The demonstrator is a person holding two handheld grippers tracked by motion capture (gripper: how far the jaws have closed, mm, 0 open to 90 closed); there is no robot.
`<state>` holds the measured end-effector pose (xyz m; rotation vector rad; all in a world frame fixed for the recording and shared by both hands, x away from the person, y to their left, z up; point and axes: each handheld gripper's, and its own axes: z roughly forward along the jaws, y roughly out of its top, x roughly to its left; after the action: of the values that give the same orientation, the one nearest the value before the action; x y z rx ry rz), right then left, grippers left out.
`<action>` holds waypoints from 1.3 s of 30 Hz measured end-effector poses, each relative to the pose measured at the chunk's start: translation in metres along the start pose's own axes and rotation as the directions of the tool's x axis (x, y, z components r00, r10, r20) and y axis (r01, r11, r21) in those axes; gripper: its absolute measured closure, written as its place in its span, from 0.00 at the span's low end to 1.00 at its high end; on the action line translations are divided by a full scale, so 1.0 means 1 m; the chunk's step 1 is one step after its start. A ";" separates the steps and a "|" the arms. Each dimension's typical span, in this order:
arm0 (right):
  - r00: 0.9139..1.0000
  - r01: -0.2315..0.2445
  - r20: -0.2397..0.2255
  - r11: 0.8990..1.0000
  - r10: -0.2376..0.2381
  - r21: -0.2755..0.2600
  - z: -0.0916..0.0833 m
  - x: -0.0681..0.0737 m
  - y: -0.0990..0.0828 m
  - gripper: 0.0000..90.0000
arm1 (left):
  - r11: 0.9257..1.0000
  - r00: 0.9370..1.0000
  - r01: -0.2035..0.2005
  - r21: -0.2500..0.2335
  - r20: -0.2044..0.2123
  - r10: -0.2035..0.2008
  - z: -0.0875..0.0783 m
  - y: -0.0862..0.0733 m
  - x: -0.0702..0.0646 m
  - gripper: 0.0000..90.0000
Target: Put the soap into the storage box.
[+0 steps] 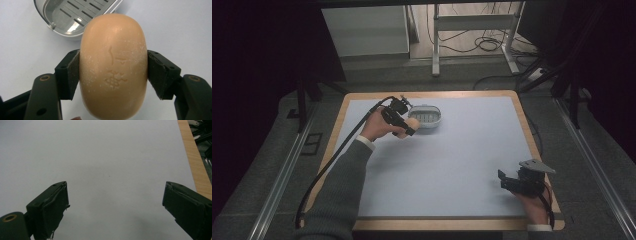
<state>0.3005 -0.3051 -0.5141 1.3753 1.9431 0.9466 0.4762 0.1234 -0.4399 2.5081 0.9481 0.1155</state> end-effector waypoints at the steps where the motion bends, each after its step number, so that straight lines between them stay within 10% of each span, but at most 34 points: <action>1: 1.000 0.000 0.000 1.000 0.000 0.000 0.000 0.000 0.000 0.07 | 1.000 1.000 0.001 -0.003 0.001 -0.001 0.000 0.001 0.000 0.36; 39: 1.000 -0.007 0.005 1.000 0.007 0.000 0.000 -0.004 -0.001 0.07 | 0.999 0.999 -0.033 0.035 0.011 0.032 0.027 0.044 0.026 0.36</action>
<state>0.3007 -0.3089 -0.5145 1.3841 1.9355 0.9463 0.5289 0.1003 -0.4463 2.5541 0.9129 0.0969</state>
